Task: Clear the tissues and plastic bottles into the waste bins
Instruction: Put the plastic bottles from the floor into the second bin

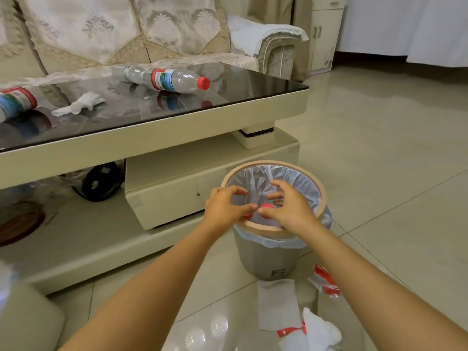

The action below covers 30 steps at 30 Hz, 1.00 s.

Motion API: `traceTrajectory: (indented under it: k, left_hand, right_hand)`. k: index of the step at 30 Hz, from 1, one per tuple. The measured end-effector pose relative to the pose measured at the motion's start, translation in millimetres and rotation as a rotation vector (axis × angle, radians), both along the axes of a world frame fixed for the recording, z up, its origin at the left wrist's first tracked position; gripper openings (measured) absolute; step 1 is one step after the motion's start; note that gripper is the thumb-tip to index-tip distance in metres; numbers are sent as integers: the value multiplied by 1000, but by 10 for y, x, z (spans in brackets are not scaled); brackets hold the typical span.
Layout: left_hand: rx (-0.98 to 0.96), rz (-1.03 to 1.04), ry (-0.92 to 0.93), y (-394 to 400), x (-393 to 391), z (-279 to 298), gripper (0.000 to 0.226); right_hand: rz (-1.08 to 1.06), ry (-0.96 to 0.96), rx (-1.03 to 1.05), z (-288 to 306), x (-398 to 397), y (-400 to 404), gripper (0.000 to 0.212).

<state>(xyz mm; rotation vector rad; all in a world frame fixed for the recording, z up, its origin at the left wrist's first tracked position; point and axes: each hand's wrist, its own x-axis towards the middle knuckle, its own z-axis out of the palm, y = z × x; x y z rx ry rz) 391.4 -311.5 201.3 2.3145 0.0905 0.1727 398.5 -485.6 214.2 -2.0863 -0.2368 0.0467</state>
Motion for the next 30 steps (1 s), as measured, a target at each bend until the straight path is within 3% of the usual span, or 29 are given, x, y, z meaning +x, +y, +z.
traceTrajectory:
  k: [7,13,17,24,30]
  left_hand:
    - [-197,-51,-216,-309,-342,177,21]
    - [-237,-230,-255,-516,-915,-28,22]
    - [-130,-315,-145,-586,-1111,-425,26]
    - [43,-350,210,-647,-1090,-1202,40]
    - [314,-398,390,-786,-1096,-1626,77]
  right_hand:
    - [-35,-186,183,100,-334,-100,25]
    - [-31,-185,313,-147,-821,-397,21]
    - [-16,-40,324,-489,-1055,-569,35]
    - [-27,202,72,-1299,-1310,-969,41]
    - [-12,227,-133,-1702,-1434,-1158,44]
